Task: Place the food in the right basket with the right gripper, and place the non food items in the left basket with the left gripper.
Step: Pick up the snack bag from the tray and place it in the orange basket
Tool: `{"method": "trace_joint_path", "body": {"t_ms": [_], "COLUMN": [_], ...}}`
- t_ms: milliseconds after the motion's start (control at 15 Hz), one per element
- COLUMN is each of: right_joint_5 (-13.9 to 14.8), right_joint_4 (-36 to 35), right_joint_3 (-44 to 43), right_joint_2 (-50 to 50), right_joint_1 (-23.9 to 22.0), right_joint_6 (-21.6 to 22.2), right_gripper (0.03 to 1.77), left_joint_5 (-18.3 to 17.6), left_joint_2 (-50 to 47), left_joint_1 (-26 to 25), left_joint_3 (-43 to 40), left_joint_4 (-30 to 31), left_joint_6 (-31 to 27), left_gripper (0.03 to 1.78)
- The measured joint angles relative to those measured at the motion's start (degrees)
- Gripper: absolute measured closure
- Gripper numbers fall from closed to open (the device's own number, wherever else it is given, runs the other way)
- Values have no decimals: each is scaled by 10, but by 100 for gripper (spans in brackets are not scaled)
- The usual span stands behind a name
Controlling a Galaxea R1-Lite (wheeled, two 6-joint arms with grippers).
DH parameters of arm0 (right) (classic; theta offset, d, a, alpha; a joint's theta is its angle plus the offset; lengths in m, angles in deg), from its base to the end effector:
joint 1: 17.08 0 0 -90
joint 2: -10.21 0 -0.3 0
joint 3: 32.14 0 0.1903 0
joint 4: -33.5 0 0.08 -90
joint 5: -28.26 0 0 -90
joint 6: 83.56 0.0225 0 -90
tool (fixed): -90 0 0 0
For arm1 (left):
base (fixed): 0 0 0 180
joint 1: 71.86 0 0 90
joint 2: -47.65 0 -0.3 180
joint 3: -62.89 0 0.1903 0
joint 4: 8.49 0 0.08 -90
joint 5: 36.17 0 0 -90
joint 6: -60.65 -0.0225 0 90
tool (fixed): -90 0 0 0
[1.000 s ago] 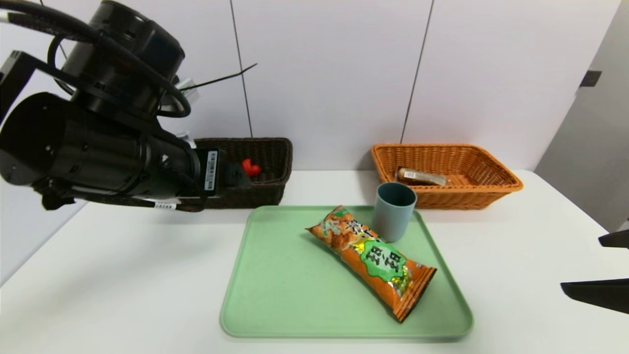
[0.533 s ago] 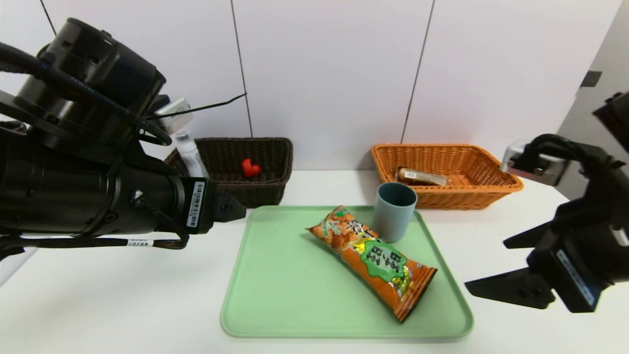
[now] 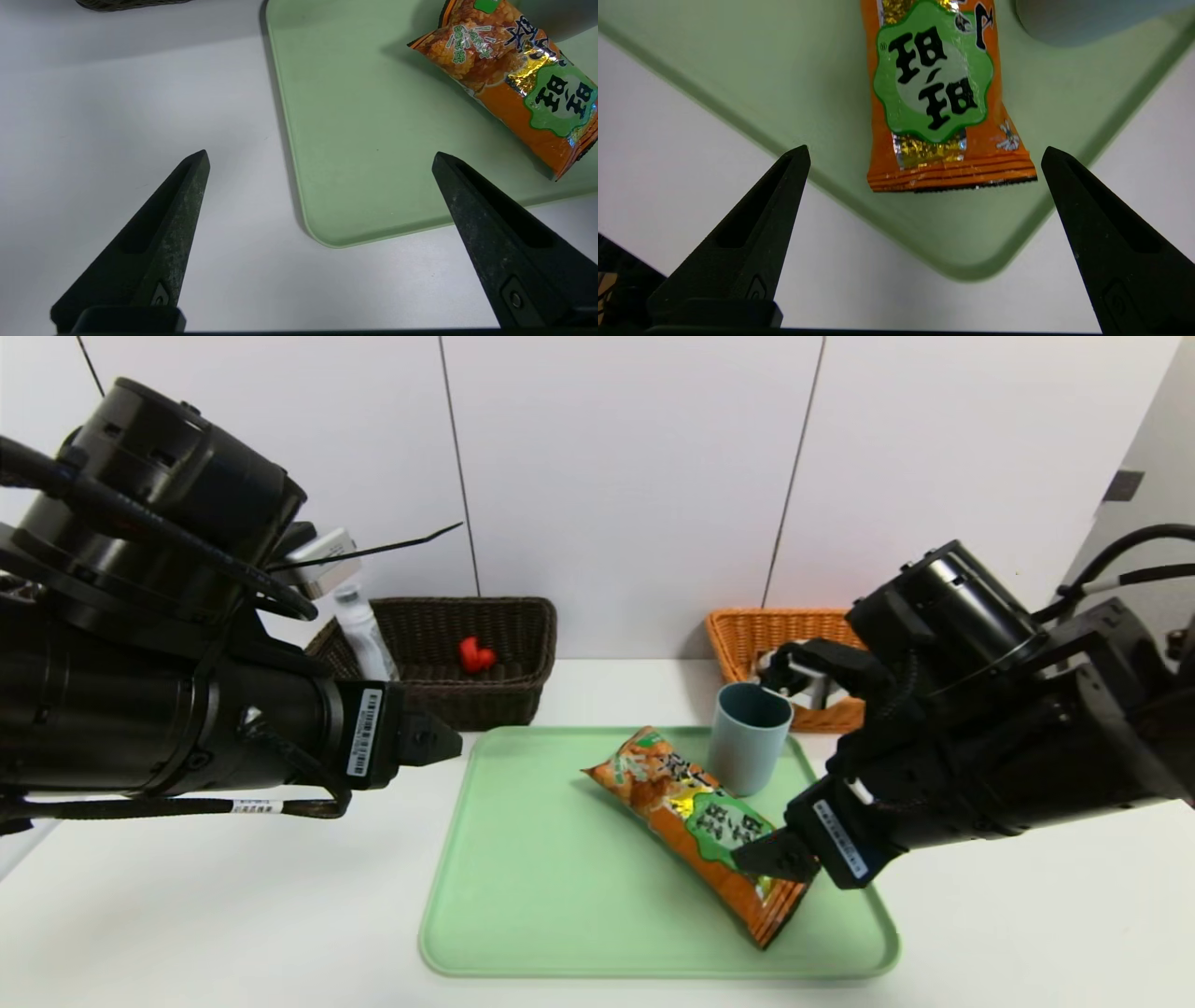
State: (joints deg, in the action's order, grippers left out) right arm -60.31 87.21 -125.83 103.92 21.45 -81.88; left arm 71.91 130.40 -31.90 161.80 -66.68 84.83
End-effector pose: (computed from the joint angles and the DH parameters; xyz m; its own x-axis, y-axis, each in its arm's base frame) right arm 0.2118 0.1680 0.2167 0.4782 0.3489 -0.8060 -0.5924 0.8056 -0.0028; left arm 0.1733 -0.1361 0.2827 0.7406 -0.2156 -0.6365 0.1856 0.9759 -0.1147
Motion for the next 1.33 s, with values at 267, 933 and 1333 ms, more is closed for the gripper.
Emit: {"method": "trace_joint_path", "body": {"t_ms": [267, 933, 1333], "right_joint_5": [7, 29, 23], "right_joint_4": [-31, -160, -181], "right_joint_3": [2, 35, 32], "right_joint_2": [40, 113, 143], "right_joint_1": [11, 9, 4], "right_joint_6": [-3, -12, -10], "right_gripper": [9, 9, 9], "left_joint_5": [0, 1, 2], "left_joint_2": [-1, 2, 4], "left_joint_1": [-1, -3, -4], "left_joint_3": [-2, -2, -2], "left_joint_4": [-1, 1, 3], "left_joint_6": [1, 0, 0], "left_gripper": [12, 12, 12]}}
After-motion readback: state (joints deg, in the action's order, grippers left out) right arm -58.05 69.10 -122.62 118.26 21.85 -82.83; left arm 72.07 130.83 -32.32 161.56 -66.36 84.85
